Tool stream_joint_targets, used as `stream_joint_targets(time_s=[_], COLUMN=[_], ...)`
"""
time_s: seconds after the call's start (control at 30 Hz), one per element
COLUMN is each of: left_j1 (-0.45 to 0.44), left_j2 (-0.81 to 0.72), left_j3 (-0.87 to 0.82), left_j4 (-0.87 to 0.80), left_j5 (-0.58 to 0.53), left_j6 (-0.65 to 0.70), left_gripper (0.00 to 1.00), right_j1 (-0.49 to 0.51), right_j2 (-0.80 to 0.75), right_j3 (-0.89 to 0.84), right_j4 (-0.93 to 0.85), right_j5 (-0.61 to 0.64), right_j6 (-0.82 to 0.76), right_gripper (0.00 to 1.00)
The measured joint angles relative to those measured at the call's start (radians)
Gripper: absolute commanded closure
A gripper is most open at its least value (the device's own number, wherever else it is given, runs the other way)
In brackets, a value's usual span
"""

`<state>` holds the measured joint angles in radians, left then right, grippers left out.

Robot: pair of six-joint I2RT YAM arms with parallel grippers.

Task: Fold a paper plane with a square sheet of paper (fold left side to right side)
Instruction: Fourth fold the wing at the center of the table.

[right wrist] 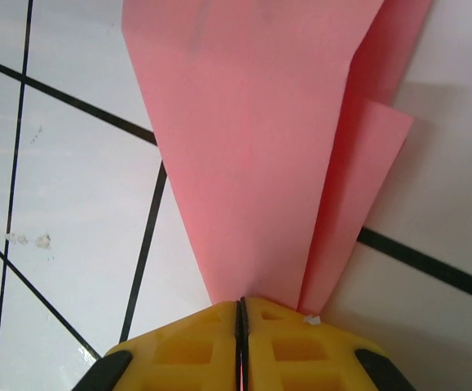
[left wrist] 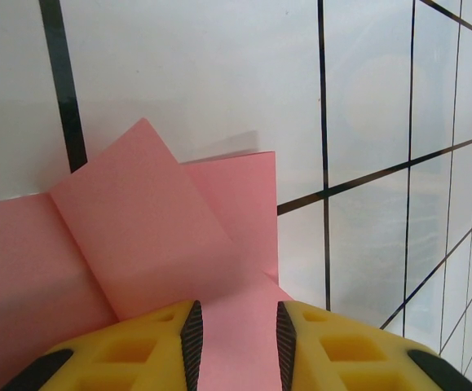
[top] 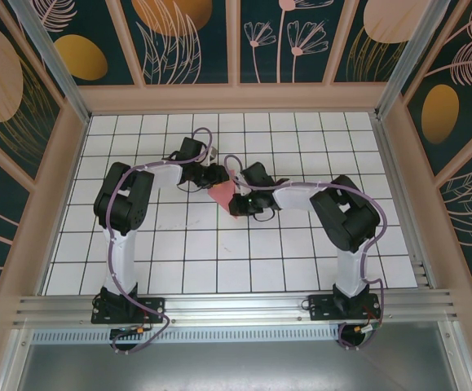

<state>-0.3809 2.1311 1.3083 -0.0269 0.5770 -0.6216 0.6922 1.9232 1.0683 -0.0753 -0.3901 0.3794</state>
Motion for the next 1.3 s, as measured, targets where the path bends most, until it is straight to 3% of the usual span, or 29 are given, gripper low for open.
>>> stream_joint_targets(time_s=[0.6, 0.8, 1.0, 1.3], left_j1=[-0.002, -0.002, -0.002, -0.002], left_j2=[0.0, 0.0, -0.001, -0.001], left_j3=[0.0, 0.0, 0.0, 0.0], left_j4=[0.0, 0.0, 0.0, 0.0], left_j5=[-0.002, -0.002, -0.002, -0.003], left_j6=[0.0, 0.0, 0.0, 0.0], left_gripper=[0.66, 0.66, 0.66, 0.66], right_j1=[0.012, 0.004, -0.032, -0.021], right_j2=[-0.06, -0.124, -0.214, -0.061], right_j3=[-0.069, -0.092, -0.077, 0.044], right_j4=[-0.022, -0.13, -0.121, -0.05], right_j5=[-0.004, -0.064, -0.128, -0.129], right_j6=[-0.009, -0.011, -0.002, 0.021], right_gripper=[0.88, 0.87, 0.87, 0.87])
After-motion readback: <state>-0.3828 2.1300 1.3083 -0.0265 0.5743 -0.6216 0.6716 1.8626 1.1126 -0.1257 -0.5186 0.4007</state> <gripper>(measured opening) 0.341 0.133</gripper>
